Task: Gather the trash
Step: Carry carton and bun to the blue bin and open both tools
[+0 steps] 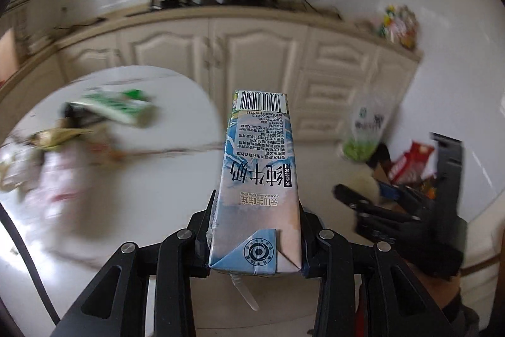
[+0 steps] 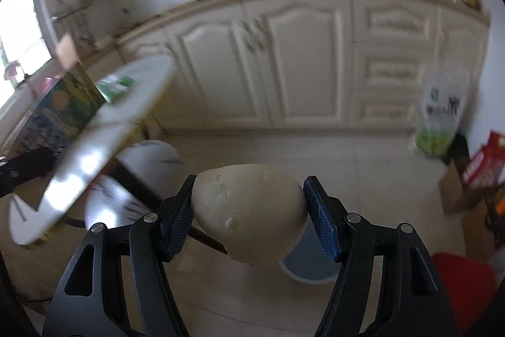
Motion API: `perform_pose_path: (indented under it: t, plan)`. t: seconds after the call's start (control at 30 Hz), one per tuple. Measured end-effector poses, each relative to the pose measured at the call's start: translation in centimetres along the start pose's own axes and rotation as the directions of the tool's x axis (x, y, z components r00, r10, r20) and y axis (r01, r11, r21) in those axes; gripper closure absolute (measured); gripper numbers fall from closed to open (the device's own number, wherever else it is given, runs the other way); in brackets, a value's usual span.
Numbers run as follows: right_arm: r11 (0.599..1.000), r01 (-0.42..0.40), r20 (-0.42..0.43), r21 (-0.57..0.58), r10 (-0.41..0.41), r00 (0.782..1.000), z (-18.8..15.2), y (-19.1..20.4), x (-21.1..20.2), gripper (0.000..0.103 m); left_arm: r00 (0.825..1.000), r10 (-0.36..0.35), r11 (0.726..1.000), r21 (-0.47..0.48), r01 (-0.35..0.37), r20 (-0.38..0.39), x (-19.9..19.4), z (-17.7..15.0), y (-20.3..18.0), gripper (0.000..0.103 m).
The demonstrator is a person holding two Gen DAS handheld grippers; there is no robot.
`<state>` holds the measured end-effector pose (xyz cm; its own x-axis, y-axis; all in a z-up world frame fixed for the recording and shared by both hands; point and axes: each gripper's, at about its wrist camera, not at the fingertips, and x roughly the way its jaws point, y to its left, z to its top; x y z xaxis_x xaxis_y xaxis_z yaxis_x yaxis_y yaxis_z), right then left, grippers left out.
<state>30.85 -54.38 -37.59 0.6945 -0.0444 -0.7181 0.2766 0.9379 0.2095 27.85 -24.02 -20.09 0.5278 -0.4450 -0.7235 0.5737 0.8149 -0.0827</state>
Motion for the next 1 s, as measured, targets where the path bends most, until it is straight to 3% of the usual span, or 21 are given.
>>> perform_pose_path:
  t: [0.23, 0.3, 0.43, 0.57, 0.6, 0.63, 0.67, 0.73, 0.87, 1.0]
  plan:
    - [0.997, 0.015, -0.093, 0.074, -0.008, 0.996, -0.5, -6.3, 7.7, 0.034, 0.991, -0.038, 0.997, 0.064, 0.046, -0.129, 9.7, 1.5, -3.7, 0.068]
    - [0.996, 0.033, -0.107, 0.083, -0.024, 0.994, -0.5, -7.9, 9.1, 0.021, 0.987, -0.023, 0.996, 0.081, 0.036, -0.159, 13.0, 2.5, -3.2, 0.068]
    - [0.992, 0.054, -0.099, 0.116, -0.043, 0.994, -0.9, -11.0, 9.4, 0.012, 0.975, -0.02, 0.994, 0.1, 0.043, -0.219, 19.2, 3.9, -5.4, 0.068]
    - [0.982, 0.076, -0.086, 0.174, -0.062, 0.994, -1.8, -13.9, 7.8, 0.01, 0.968, -0.018, 0.992, 0.117, 0.049, -0.251, 25.2, 5.8, -8.0, 0.066]
    - [0.98, 0.081, -0.083, 0.182, -0.067, 0.994, -2.0, -14.4, 7.3, 0.01, 0.968, -0.013, 0.991, 0.123, 0.045, -0.249, 26.2, 6.2, -8.7, 0.064]
    - [0.979, 0.081, -0.08, 0.186, -0.067, 0.995, -2.0, -14.9, 7.1, 0.01, 0.968, 0.002, 0.991, 0.133, 0.033, -0.252, 27.3, 6.4, -9.4, 0.053]
    - [0.977, 0.089, -0.072, 0.192, -0.076, 0.994, -2.1, -15.3, 6.5, 0.01, 0.969, 0.009, 0.99, 0.141, 0.027, -0.248, 27.5, 6.5, -9.8, 0.036]
    - [0.976, 0.099, -0.061, 0.195, -0.089, 0.994, -2.1, -15.7, 5.5, 0.01, 0.977, 0.034, 0.987, 0.16, 0.001, -0.213, 28.1, 7.0, -10.5, 0.026]
    - [0.974, 0.091, -0.03, 0.208, -0.086, 0.996, -1.8, -15.5, 3.4, 0.01, 0.981, 0.071, 0.983, 0.181, -0.037, -0.183, 27.9, 7.4, -11.4, 0.026]
    - [0.979, 0.067, 0.021, 0.19, -0.073, 0.997, -0.9, -13.7, 0.5, 0.009, 0.992, 0.074, 0.982, 0.18, -0.055, -0.105, 23.7, 8.2, -11.1, 0.026]
